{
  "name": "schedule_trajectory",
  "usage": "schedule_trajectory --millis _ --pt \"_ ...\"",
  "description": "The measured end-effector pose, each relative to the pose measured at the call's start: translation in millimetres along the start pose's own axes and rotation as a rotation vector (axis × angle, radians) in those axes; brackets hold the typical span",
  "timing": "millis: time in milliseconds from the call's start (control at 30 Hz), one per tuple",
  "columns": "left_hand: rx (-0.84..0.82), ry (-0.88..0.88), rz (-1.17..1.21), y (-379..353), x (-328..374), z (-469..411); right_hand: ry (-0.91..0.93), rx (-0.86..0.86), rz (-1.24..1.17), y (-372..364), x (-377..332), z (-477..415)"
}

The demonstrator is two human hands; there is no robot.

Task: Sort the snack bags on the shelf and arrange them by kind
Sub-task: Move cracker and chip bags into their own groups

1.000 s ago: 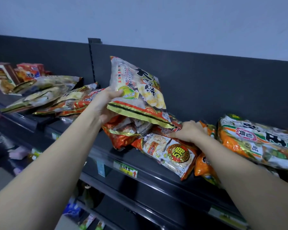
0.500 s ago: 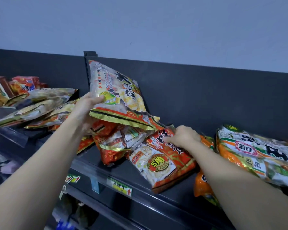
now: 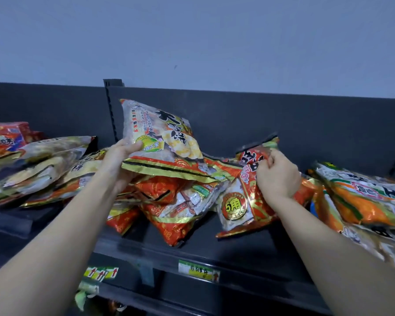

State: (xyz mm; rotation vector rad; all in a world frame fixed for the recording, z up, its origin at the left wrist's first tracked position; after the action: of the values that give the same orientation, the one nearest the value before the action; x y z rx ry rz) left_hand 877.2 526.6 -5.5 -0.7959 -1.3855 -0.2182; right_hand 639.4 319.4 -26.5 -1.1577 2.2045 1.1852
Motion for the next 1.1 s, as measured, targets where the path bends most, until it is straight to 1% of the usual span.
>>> schedule_trajectory --millis 100,167,233,367,500,533,633,667,733,767,833,867,933,967,1100 --pt "-0.043 0.021 0.016 5 -3 -3 -0.010 0.156 -0.054 13 -15 -2" --pt "-0.069 0.016 0.013 6 -5 -3 -0.003 0.147 -0.025 16 -21 -3" --pt "-0.091 0.011 0.012 6 -6 -4 -0.020 0.038 0.060 8 -18 3" --pt "-0.091 0.017 0.013 8 -7 -6 -0.144 -0.334 0.252 -17 12 20" --pt "-0.092 0.023 0.016 9 -6 -7 -0.237 -0.448 0.279 -17 18 26" --pt "-0.094 0.028 0.020 9 -5 -7 -0.274 -0.495 0.210 -19 15 28" --pt "-0.099 0.025 0.019 9 -3 -5 -0.505 -0.719 -0.160 -28 -2 42" --pt "-0.101 0.019 0.017 9 -2 -4 -0.549 -0.801 -0.256 -32 -9 46" --pt "-0.094 0.010 0.025 8 0 -1 -0.561 -0.933 -0.381 -42 -21 51" --pt "-0.090 0.006 0.029 7 1 0 -0.547 -0.931 -0.432 -47 -24 52" --pt "-0.083 0.006 0.032 8 1 1 -0.520 -0.796 -0.504 -56 -25 50" --pt "-0.070 0.009 0.038 9 1 1 -0.485 -0.698 -0.488 -58 -25 47" --pt "-0.050 0.022 0.072 13 1 3 -0.345 -0.520 -0.340 -54 -28 40" --pt "-0.040 0.029 0.103 15 0 3 -0.281 -0.427 -0.306 -48 -33 37" --pt "0.018 0.060 0.243 24 -3 6 -0.128 -0.158 -0.284 -14 -49 24"
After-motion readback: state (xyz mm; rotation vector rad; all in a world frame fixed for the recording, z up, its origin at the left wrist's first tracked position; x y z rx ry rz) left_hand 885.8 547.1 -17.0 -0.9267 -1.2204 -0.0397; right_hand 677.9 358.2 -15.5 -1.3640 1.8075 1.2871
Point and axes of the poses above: each hand's wrist, its own z-axis away from the middle knuckle, its own y-axis out of the back of the hand, x = y × z, the point moved 2 cm from there along -z, towards the middle knuckle, and after that the axes turned 1 degree about x, right-handed, at the moved point
